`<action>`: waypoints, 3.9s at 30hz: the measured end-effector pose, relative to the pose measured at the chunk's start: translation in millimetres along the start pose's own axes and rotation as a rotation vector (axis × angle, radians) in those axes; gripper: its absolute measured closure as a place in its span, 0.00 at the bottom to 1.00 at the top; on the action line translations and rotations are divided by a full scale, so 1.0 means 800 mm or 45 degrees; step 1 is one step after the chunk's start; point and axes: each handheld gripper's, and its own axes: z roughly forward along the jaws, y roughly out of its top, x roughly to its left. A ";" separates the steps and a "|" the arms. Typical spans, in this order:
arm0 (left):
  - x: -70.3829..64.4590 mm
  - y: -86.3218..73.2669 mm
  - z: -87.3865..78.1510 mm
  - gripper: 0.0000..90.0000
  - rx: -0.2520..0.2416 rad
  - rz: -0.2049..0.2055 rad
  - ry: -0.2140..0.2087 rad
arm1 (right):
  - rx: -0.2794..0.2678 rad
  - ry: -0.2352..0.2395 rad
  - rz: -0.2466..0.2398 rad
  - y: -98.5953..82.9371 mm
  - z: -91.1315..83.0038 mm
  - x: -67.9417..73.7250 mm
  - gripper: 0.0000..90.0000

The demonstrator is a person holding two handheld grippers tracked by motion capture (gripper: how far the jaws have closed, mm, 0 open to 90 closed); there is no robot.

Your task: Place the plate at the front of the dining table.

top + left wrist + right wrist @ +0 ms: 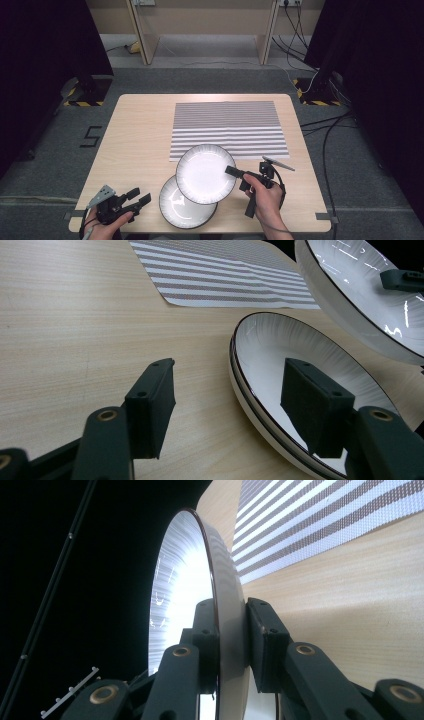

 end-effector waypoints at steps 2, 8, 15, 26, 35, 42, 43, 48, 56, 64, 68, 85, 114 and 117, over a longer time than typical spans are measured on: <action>0.001 0.000 0.000 0.42 0.001 0.000 -0.001 | -0.008 0.000 -0.006 0.002 -0.001 0.001 0.84; 0.003 -0.001 -0.002 0.42 -0.011 0.005 0.020 | -0.046 -0.008 -0.005 0.009 -0.004 0.002 0.84; 0.004 0.002 -0.003 0.43 -0.027 0.019 0.037 | -0.073 -0.016 -0.004 0.018 -0.006 0.000 0.84; 0.006 0.000 -0.001 0.43 -0.038 0.017 0.046 | -0.112 -0.011 0.012 0.029 -0.009 0.001 0.85; 0.007 0.000 -0.001 0.43 -0.037 0.017 0.050 | -0.127 -0.020 0.020 0.034 -0.009 -0.002 0.84; 0.009 -0.001 0.000 0.43 -0.038 0.014 0.053 | -0.145 -0.031 0.022 0.042 -0.009 -0.001 0.84; 0.009 0.000 -0.001 0.43 -0.039 0.016 0.055 | -0.146 -0.032 0.019 0.042 -0.009 -0.001 0.84; 0.010 0.000 -0.002 0.42 -0.045 0.012 0.058 | -0.151 -0.033 0.020 0.046 -0.007 0.000 0.84; 0.011 0.000 -0.002 0.42 -0.043 0.015 0.060 | -0.171 -0.040 0.023 0.055 -0.006 -0.001 0.84; 0.011 -0.001 -0.002 0.42 -0.044 0.016 0.060 | -0.188 -0.040 0.032 0.063 -0.007 0.000 0.84; 0.012 -0.002 -0.002 0.42 -0.043 0.015 0.062 | -0.201 -0.040 0.031 0.067 -0.008 0.001 0.84; 0.011 -0.003 -0.001 0.42 -0.045 0.024 0.064 | -0.226 -0.047 0.047 0.078 -0.009 -0.002 0.84; 0.011 -0.002 -0.002 0.42 -0.062 0.030 0.065 | -0.276 -0.056 0.095 0.099 -0.012 -0.012 0.84; 0.012 -0.002 -0.002 0.42 -0.061 0.029 0.066 | -0.285 -0.057 0.098 0.102 -0.013 -0.013 0.84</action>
